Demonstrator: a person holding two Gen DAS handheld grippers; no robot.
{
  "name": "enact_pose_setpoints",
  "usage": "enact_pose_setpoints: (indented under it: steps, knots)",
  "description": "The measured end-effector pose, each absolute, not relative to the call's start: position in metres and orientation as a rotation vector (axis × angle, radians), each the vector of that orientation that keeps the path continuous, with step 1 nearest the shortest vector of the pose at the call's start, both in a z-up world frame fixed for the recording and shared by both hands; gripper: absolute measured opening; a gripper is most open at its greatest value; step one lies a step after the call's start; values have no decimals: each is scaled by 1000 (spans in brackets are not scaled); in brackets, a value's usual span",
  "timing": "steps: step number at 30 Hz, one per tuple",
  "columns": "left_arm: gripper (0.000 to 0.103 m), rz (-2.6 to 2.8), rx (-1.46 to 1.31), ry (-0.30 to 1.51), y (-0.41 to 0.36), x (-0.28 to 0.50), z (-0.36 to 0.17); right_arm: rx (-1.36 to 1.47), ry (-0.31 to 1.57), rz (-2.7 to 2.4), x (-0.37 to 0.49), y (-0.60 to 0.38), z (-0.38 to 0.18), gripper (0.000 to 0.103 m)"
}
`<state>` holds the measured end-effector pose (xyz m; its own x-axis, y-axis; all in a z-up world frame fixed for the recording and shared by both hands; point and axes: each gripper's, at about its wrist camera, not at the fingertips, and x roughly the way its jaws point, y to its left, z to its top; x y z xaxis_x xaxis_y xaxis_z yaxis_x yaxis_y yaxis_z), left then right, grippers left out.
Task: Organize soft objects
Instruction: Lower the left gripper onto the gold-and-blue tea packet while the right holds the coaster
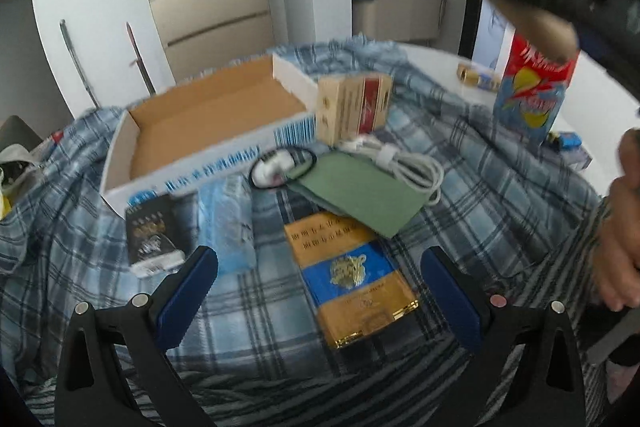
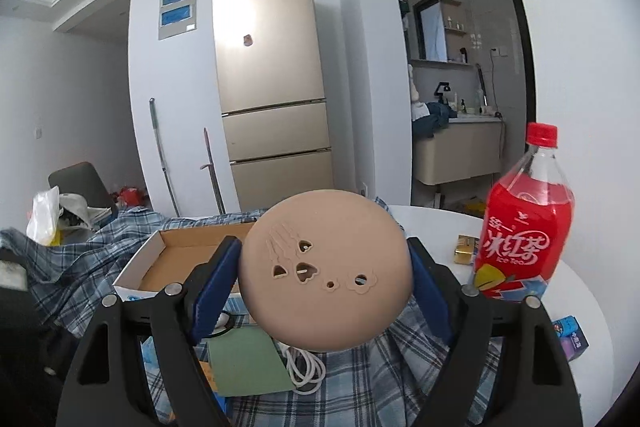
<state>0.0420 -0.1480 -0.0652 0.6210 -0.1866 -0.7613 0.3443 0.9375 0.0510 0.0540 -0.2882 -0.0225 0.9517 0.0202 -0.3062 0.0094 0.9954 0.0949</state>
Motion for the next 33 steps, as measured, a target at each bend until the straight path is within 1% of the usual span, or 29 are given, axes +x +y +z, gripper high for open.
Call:
enact_pose_setpoints:
  steps: [5,10,14,16,18,22,25,27,29,33]
  knots:
    - [102,-311,225,924,-152,50,-82,98,310,7,52,-291,-22,80]
    - [102,-278,240,946,-145,50,-86,46,339,42,54,-277,-29,81]
    - [99,-240,246,958,-126,49,-85,11,336,45,54,-269,-30,81]
    - [95,-247,215,969,-114,49,-84,13,339,45,55,-269,-31,81]
    - [89,-277,172,979,-107,51,-83,16,344,44,56,-270,-31,81]
    - [87,-350,167,951,-110,55,-79,10,348,48,57,-269,-32,81]
    - [80,-407,219,925,-117,62,-75,12,357,50,58,-269,-34,81]
    - [76,-451,210,943,-119,65,-75,22,371,57,61,-270,-35,81]
    - [74,-477,204,965,-120,69,-79,30,385,62,63,-272,-36,81]
    - [62,-502,178,990,-119,74,-87,29,390,67,63,-270,-37,81]
